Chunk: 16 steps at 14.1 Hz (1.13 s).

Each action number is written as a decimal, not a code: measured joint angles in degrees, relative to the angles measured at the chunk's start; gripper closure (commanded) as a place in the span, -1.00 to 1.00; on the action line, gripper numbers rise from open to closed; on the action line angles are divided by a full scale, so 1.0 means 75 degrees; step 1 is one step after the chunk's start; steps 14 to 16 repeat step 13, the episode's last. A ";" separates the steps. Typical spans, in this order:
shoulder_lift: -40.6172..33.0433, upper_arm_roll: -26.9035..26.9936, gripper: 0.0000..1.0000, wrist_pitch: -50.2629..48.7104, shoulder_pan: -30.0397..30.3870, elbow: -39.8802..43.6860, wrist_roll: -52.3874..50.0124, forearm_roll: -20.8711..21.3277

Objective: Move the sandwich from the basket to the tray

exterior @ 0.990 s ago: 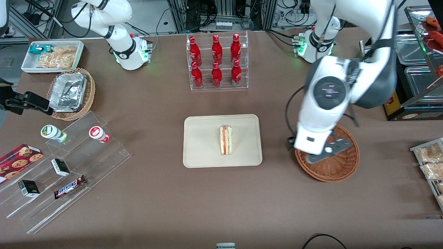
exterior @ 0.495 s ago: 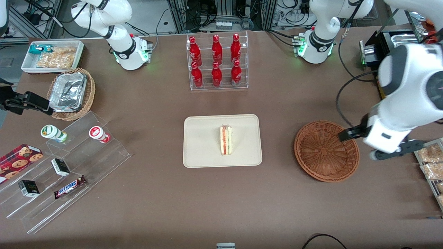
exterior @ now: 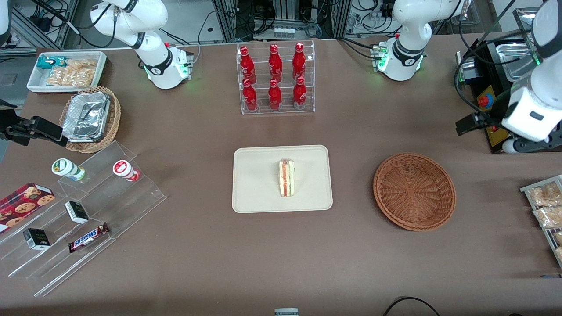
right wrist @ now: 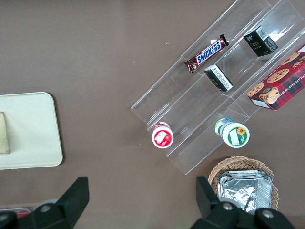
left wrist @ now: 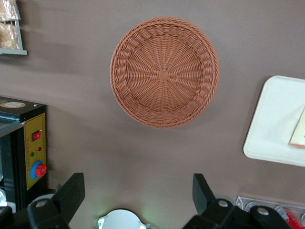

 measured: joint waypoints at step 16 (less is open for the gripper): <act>-0.0109 -0.0018 -1.00 -0.0033 0.0001 -0.0095 0.0309 0.0001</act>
